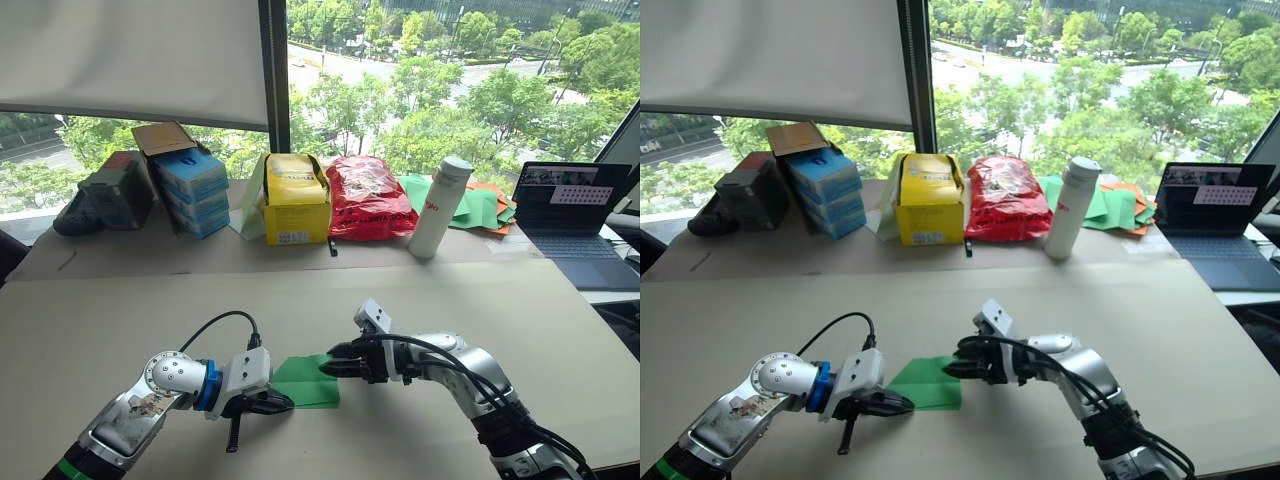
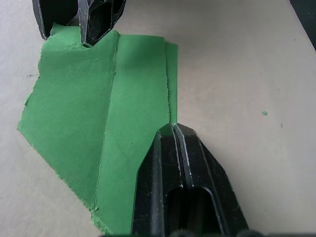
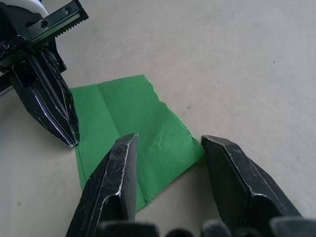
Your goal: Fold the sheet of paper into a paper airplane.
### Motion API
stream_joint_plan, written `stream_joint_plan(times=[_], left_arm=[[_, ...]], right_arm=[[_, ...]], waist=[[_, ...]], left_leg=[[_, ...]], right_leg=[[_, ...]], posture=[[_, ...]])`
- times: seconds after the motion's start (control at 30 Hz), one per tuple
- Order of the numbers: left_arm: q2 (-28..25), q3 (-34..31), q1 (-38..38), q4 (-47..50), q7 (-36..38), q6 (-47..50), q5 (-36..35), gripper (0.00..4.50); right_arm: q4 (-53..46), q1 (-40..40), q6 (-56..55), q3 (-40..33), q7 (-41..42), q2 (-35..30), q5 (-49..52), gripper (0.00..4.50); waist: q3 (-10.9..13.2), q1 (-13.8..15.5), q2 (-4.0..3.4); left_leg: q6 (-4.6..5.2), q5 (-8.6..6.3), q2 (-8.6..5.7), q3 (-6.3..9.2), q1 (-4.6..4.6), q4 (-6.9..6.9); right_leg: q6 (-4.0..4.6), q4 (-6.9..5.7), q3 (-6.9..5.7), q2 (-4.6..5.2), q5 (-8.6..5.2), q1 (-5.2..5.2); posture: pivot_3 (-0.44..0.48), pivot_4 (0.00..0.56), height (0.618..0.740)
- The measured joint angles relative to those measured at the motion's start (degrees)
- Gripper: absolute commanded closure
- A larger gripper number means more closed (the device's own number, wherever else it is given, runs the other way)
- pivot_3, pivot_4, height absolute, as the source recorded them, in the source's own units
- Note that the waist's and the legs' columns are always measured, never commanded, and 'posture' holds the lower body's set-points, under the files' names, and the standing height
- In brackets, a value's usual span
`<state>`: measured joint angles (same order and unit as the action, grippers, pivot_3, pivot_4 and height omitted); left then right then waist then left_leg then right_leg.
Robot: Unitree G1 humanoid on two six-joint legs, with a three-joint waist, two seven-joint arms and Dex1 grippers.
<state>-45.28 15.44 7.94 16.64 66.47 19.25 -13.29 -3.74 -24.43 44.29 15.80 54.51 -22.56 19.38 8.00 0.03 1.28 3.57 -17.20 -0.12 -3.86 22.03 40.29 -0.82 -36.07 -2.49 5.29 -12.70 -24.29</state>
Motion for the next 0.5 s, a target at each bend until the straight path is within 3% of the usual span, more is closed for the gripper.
stream_joint_plan(times=[0.2,0.23,0.4,0.5], left_arm=[[0.0,0.0,0.0,-0.6,0.2,-1.1,0.0,4.50],[0.0,0.0,-0.1,-0.8,0.2,-1.4,0.0,4.50],[0.0,0.1,-0.1,-0.9,0.1,-1.8,0.0,4.50],[0.0,0.1,-0.1,-0.8,0.0,-1.7,0.0,4.50]], right_arm=[[0.6,0.0,0.1,-0.3,0.1,0.5,0.7,2.24],[0.6,0.0,0.2,-0.3,0.2,0.5,1.0,2.75],[0.6,0.1,0.3,0.1,0.2,0.5,1.6,4.41],[0.6,0.3,0.3,0.3,0.3,0.4,1.8,4.47]], waist=[[0.0,0.0,0.00],[0.0,0.0,0.00],[0.0,-0.1,-0.01],[0.0,-0.1,-0.01]], left_leg=[[0.00,0.00,0.00,0.00,-0.01,0.00],[-0.01,0.00,0.00,0.00,0.00,0.00],[0.00,0.00,0.00,0.00,0.01,0.00],[-0.01,0.00,0.00,0.01,0.01,0.00]], right_leg=[[0.00,-0.01,0.02,0.01,0.00,0.00],[0.00,-0.01,0.02,0.02,0.00,-0.01],[0.00,0.00,0.06,0.03,0.00,-0.01],[0.00,-0.01,0.06,0.04,0.00,-0.01]], posture=[[0.000,0.150,0.740],[0.000,0.150,0.740],[0.000,0.150,0.740],[0.000,0.150,0.740]])
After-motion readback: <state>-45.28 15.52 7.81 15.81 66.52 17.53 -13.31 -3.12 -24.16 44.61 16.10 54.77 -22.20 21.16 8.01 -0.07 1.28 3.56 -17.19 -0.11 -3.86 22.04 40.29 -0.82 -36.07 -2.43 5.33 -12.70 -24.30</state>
